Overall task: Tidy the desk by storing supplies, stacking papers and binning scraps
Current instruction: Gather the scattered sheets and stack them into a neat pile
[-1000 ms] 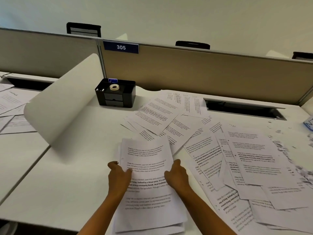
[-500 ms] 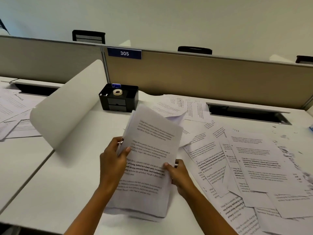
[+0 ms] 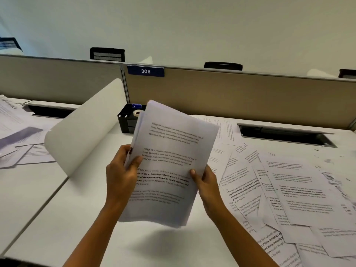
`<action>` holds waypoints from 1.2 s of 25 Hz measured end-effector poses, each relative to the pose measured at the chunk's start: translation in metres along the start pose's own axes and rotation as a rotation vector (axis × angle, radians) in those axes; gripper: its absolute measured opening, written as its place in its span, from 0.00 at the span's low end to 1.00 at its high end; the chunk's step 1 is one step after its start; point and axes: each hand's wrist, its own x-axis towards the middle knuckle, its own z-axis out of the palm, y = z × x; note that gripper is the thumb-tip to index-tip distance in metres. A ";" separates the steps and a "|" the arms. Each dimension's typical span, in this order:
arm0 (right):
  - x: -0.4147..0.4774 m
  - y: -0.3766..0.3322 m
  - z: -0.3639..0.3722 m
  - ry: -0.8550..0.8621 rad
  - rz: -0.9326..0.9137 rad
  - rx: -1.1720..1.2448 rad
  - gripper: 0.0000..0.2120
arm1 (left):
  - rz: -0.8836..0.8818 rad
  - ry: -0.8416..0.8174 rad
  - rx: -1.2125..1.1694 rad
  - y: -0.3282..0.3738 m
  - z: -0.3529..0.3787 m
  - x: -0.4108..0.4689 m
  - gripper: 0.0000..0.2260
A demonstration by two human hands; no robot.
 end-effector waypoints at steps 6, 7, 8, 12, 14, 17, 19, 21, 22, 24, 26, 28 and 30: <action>0.007 -0.028 -0.005 0.087 -0.262 -0.103 0.19 | -0.005 0.060 -0.162 0.000 0.001 0.008 0.01; 0.008 -0.027 -0.008 0.080 -0.250 -0.121 0.21 | -0.012 0.056 -0.198 0.001 0.003 0.007 0.02; 0.008 -0.024 -0.011 0.071 -0.224 -0.118 0.23 | -0.017 0.050 -0.225 0.001 0.005 0.006 0.04; 0.002 -0.019 -0.017 0.045 -0.164 -0.051 0.22 | -0.082 -0.017 -0.303 -0.003 0.017 0.000 0.11; 0.000 -0.021 -0.013 0.094 -0.151 -0.027 0.19 | -0.099 -0.011 -0.320 -0.004 0.022 0.000 0.09; -0.002 -0.023 -0.014 0.122 -0.167 -0.003 0.16 | -0.082 0.070 -0.293 -0.006 0.024 -0.003 0.08; -0.006 -0.016 -0.019 0.125 -0.146 -0.005 0.18 | -0.093 0.066 -0.265 -0.015 0.026 -0.009 0.06; -0.009 -0.003 -0.022 0.105 -0.117 -0.021 0.20 | -0.143 0.022 -0.224 -0.027 0.031 -0.020 0.04; -0.011 0.002 -0.022 0.103 -0.105 -0.028 0.21 | -0.174 0.012 -0.213 -0.032 0.035 -0.026 0.03; -0.012 0.005 -0.023 0.117 -0.115 -0.030 0.20 | -0.202 0.030 -0.221 -0.034 0.040 -0.033 0.01; -0.009 0.003 -0.024 0.118 -0.147 -0.029 0.17 | -0.199 0.073 -0.253 -0.030 0.041 -0.034 0.02; -0.008 0.002 -0.027 0.108 -0.153 -0.031 0.09 | -0.193 0.087 -0.292 -0.029 0.041 -0.033 0.02; -0.007 0.010 -0.031 0.114 -0.118 -0.068 0.08 | -0.236 0.037 -0.305 -0.036 0.044 -0.036 0.02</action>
